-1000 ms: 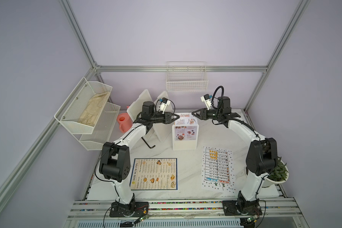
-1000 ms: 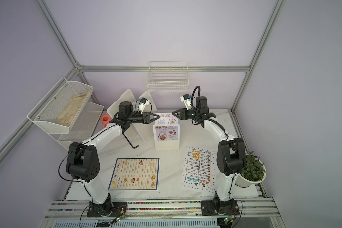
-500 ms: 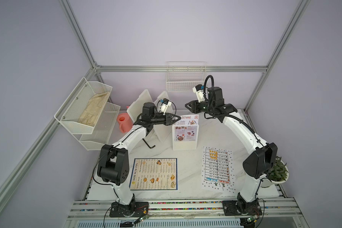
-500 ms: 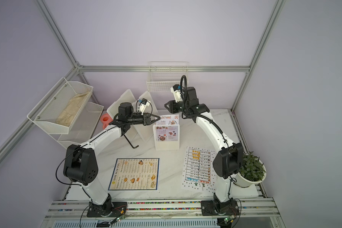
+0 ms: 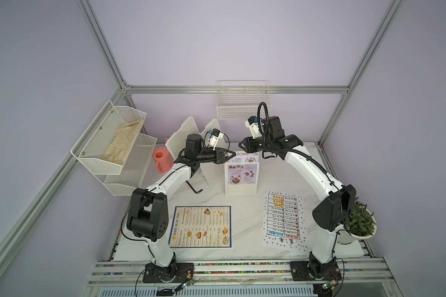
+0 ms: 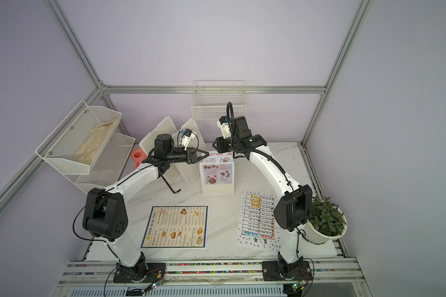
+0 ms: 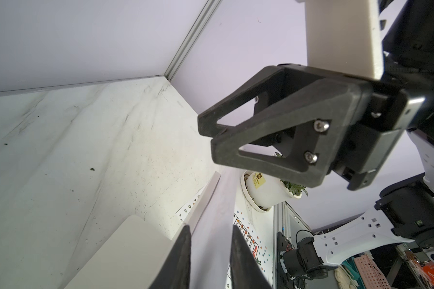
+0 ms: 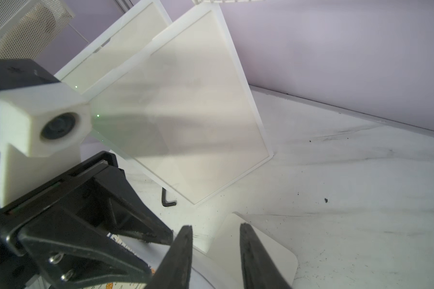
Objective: Insert the menus into the narrow rack
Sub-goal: Insert the menu into the narrow rack.
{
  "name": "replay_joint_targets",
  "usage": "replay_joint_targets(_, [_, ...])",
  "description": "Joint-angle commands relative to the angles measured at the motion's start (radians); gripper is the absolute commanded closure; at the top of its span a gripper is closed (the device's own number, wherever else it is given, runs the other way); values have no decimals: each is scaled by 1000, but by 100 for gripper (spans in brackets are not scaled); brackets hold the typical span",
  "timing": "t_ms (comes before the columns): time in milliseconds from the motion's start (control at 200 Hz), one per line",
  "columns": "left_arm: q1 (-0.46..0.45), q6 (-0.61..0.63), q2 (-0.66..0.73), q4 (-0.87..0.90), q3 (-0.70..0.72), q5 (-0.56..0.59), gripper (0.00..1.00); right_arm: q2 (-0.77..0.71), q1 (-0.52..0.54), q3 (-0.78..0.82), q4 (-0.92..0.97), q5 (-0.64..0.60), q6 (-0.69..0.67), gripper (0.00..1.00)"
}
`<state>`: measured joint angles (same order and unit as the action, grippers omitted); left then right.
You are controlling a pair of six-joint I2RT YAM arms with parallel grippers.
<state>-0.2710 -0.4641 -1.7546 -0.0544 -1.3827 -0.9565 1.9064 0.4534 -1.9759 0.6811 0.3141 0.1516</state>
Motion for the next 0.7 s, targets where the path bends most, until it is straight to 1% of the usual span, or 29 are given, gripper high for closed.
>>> replay_joint_targets(0, [-2, -5, 60, -36, 28, -1, 71, 2, 13, 18, 22, -8, -14, 65])
replay_joint_targets(55, [-1, -5, 60, -36, 30, -1, 68, -2, 15, 30, 17, -3, -13, 65])
replay_joint_targets(160, [-2, -4, 65, -36, 36, 4, 59, -8, 18, 56, 9, -3, -9, 65])
replay_joint_targets(235, [0, -5, 68, -38, 42, 8, 54, -12, 20, 72, 3, 0, -6, 65])
replay_joint_targets(350, [1, -2, 73, -33, 48, 10, 50, -16, 22, 94, -7, 9, -3, 65])
replay_joint_targets(435, [3, 4, 81, -26, 58, 18, 46, -20, 26, 108, -11, 14, 1, 65])
replay_joint_targets(540, [6, 12, 98, -16, 76, 44, 40, -21, 28, 124, -17, 23, 3, 65])
replay_joint_targets(695, [9, 39, 133, 32, 96, 105, 28, -26, 34, 150, -26, 27, 5, 65])
